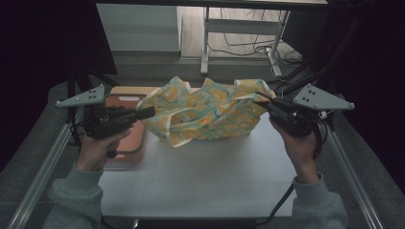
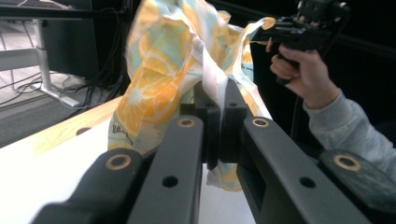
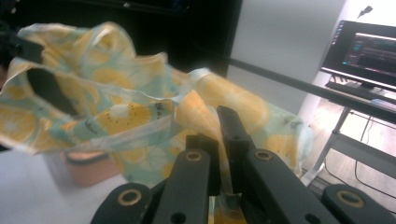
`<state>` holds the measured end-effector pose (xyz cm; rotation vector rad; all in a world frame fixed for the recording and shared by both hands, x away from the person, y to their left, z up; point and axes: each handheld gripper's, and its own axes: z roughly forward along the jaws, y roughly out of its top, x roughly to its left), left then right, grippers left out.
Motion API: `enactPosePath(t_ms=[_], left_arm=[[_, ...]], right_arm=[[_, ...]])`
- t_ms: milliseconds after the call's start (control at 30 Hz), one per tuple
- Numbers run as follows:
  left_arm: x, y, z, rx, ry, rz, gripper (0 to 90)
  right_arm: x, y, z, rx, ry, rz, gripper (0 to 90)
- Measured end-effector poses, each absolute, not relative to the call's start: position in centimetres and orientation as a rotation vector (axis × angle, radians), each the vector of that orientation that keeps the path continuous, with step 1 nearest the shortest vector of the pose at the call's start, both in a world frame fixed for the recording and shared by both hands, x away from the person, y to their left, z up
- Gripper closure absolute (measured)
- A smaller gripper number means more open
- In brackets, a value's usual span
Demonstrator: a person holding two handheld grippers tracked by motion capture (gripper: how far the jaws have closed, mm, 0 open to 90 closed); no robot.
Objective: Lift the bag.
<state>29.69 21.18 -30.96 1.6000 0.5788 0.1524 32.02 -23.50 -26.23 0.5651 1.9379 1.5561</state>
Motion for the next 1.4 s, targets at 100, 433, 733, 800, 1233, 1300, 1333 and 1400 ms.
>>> enactPosePath(t_ms=[100, 433, 733, 800, 1233, 1300, 1333, 1400], left_arm=[[31.5, 20.7, -31.9, 1.626, 0.639, 0.158, 88.4], [36.6, 18.5, -39.7, 1.829, 0.859, 0.154, 88.3], [38.5, 17.5, -42.7, 1.885, 0.927, 0.129, 88.0], [38.8, 17.2, -43.0, 1.896, 0.932, 0.125, 87.3], [37.3, 19.1, -40.8, 1.767, 0.957, 0.301, 30.4], [36.5, 19.6, -40.2, 1.776, 0.957, 0.31, 30.3], [36.1, 19.6, -40.1, 1.785, 0.959, 0.315, 30.3], [35.2, 19.7, -40.0, 1.809, 0.961, 0.342, 29.0]], right_arm=[[33.6, -23.3, -26.6, 0.615, 1.934, 1.554, 89.7], [40.7, -23.0, -36.4, 0.917, 2.182, 1.363, 89.5], [42.6, -22.8, -40.7, 0.988, 2.261, 1.359, 89.3], [42.7, -22.6, -40.8, 0.979, 2.272, 1.35, 88.9], [41.3, -23.8, -38.8, 0.924, 2.14, 1.424, 47.2], [40.9, -24.4, -38.1, 0.922, 2.136, 1.463, 44.8], [40.7, -24.7, -37.8, 0.918, 2.133, 1.474, 43.1], [40.0, -25.0, -37.2, 0.895, 2.119, 1.484, 41.0]])
